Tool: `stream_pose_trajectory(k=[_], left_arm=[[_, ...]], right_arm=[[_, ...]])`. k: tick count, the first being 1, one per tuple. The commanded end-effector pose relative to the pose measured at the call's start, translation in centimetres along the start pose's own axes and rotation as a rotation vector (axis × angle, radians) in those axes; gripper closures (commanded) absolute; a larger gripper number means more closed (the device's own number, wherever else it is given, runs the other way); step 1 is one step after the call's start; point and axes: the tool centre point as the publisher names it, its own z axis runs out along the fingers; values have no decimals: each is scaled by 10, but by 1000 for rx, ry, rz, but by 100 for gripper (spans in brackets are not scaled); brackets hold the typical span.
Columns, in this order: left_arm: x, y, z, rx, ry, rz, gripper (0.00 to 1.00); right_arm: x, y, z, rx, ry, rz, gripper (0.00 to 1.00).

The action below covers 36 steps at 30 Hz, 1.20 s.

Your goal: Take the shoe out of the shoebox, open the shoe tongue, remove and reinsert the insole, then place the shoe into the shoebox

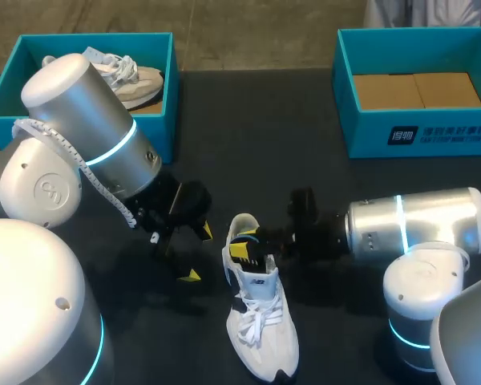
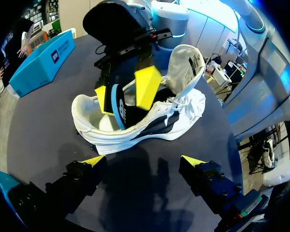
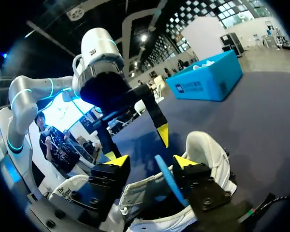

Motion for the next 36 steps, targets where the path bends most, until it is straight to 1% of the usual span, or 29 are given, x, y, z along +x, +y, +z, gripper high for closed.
stream_pose_trajectory(k=[1,3,5,10,12,15,18,20,25,26,27,28,30,32,33,34,36], left_arm=[[0,0,1,-2,-1,0,0],[0,0,1,-2,-1,0,0],[0,0,1,-2,-1,0,0],[0,0,1,-2,-1,0,0],[0,0,1,-2,-1,0,0],[0,0,1,-2,-1,0,0],[0,0,1,-2,-1,0,0],[0,0,1,-2,-1,0,0],[0,0,1,-2,-1,0,0],[0,0,1,-2,-1,0,0],[0,0,1,-2,-1,0,0],[0,0,1,-2,-1,0,0],[0,0,1,-2,-1,0,0],[0,0,1,-2,-1,0,0],[0,0,1,-2,-1,0,0],[0,0,1,-2,-1,0,0],[0,0,1,-2,-1,0,0]], right_arm=[[1,5,-1,-2,6,-13,17],[2,7,0,-3,5,-25,18],[3,8,-1,-9,2,-35,15],[5,13,-4,-26,-16,-62,14],[6,16,-7,-30,-23,-70,16],[7,21,-11,-28,-45,-81,16],[5,25,-20,-30,-75,-85,18],[4,27,-27,-31,-95,-84,21],[1,31,-45,-2,-173,-71,29],[1,32,-48,2,-188,-70,33],[2,33,-51,8,-198,-68,40],[2,33,-54,12,-213,-66,49],[3,34,-58,14,-223,-65,62],[5,33,-61,14,-231,-65,80],[5,33,-63,14,-236,-63,98],[6,32,-65,18,-253,-61,100],[6,30,-68,32,-284,-62,100]])
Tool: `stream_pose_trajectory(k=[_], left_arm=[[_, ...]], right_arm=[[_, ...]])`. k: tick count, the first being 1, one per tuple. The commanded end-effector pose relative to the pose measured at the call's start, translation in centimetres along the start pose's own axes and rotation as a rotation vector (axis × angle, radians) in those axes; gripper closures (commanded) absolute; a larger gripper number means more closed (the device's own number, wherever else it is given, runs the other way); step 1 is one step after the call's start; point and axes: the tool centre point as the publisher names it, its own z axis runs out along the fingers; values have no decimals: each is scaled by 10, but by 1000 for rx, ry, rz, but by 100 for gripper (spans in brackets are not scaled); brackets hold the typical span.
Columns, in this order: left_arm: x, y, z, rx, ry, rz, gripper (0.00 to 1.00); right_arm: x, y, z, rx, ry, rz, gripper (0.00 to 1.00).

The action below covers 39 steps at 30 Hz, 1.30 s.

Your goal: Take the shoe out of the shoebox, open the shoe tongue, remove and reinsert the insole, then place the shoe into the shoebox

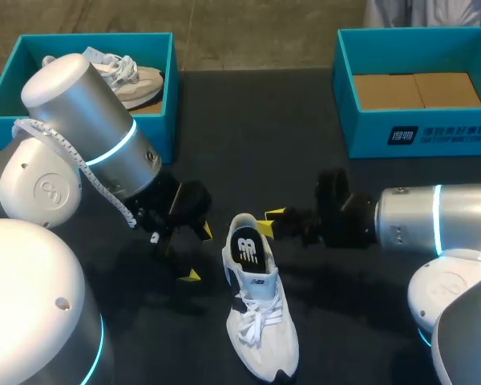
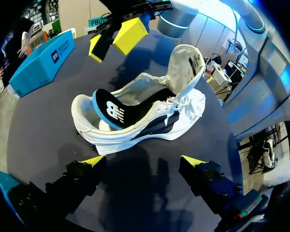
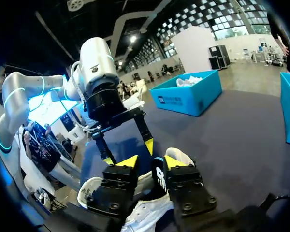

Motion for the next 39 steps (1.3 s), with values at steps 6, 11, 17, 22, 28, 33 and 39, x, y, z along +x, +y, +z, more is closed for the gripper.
stream_pose_trajectory(k=[6,11,17,22,28,33,39], left_arm=[[0,0,1,-2,-1,0,0],[0,0,1,-2,-1,0,0],[-3,0,1,-33,-2,-33,0],[-2,10,-6,-65,3,-78,0],[3,25,-18,-73,-10,-96,0],[14,35,-30,-94,-27,-18,0],[17,44,-40,-73,-16,42,0]], right_arm=[[4,-1,-16,82,-108,-16,100],[4,-1,-16,82,-108,-16,100],[4,-1,-16,82,-108,-16,100],[4,1,-17,85,-132,-33,100],[8,8,-16,166,-191,-86,100],[10,10,-15,204,-255,-104,92],[15,12,-12,249,-310,-122,76]])
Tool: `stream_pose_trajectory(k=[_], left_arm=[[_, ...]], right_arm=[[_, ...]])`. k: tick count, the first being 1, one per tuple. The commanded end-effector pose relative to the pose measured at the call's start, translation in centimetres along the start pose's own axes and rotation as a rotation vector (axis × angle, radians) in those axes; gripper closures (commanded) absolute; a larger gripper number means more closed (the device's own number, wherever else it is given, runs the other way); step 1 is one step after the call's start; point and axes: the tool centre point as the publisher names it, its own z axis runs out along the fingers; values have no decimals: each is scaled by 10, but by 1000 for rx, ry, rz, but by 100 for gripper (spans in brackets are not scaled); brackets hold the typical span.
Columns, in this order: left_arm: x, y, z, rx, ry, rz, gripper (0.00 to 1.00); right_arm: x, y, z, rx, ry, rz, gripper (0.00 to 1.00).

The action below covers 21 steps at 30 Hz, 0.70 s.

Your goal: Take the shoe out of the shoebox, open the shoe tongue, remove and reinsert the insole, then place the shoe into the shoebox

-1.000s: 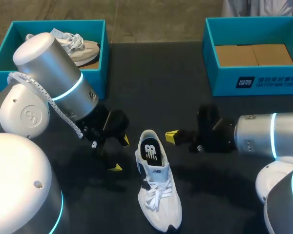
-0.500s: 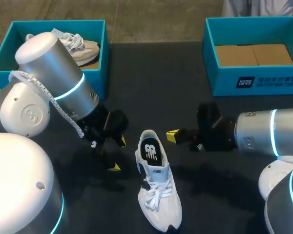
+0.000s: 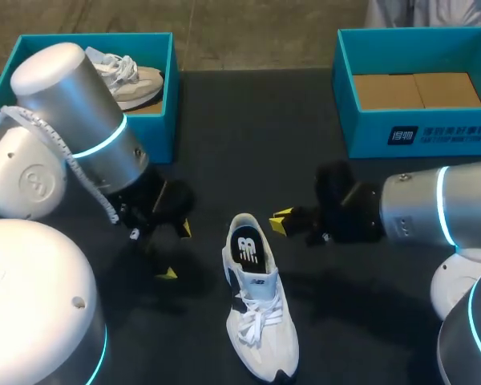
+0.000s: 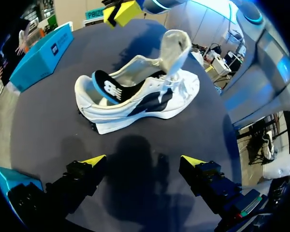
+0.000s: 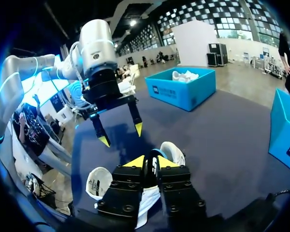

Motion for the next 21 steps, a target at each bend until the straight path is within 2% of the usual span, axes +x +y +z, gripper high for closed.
stream_pose_trajectory(k=[1,6,9,11,12,13,14,21], left_arm=[[10,13,-15,25,-12,9,0],[6,20,-26,40,-15,26,0],[3,22,-32,43,-15,30,0],[1,23,-34,36,-21,31,0],[1,24,-37,37,-19,44,0],[0,24,-38,38,-19,44,0],[-1,24,-40,33,-23,51,0],[-7,29,-57,36,-36,93,0]], right_arm=[[10,9,9,136,-212,1,73],[15,8,13,169,-262,28,69],[17,6,14,183,-295,63,76],[18,6,14,201,-342,76,89],[20,7,14,197,-359,85,100],[21,7,14,196,-366,91,100],[23,7,14,205,-417,103,100],[31,2,24,231,-515,155,100]])
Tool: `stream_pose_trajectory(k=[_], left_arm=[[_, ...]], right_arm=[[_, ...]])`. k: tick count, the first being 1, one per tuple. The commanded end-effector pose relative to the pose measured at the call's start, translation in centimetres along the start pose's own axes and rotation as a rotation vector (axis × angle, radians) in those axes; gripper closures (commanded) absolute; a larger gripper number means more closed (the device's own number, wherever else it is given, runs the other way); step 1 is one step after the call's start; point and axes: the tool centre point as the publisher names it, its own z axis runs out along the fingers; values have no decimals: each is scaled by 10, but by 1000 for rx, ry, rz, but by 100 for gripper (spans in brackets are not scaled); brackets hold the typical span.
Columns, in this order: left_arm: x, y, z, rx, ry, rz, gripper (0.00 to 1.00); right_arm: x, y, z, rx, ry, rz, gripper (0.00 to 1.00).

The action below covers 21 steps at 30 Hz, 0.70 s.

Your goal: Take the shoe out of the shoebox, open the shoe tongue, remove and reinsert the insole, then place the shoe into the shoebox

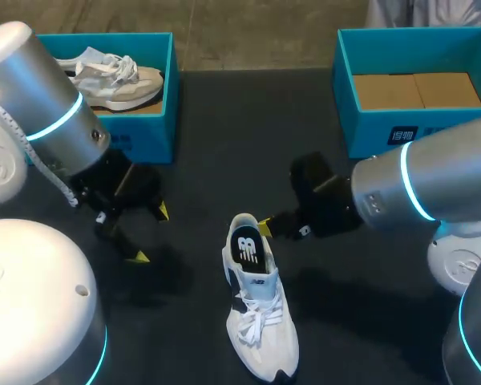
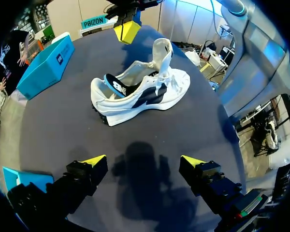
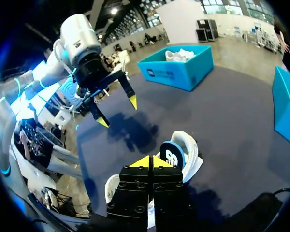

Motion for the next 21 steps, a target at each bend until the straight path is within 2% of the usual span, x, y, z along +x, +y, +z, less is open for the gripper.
stream_pose_trajectory(k=[1,3,19,21], left_arm=[[0,4,-16,1,-5,25,0],[-4,6,-24,-5,1,45,0],[-4,6,-24,-5,1,45,0],[-7,10,-29,6,0,62,0]], right_arm=[[6,1,15,9,-491,42,100],[6,1,16,11,-489,41,100],[6,1,16,11,-489,41,100],[8,-1,19,17,-523,62,100]])
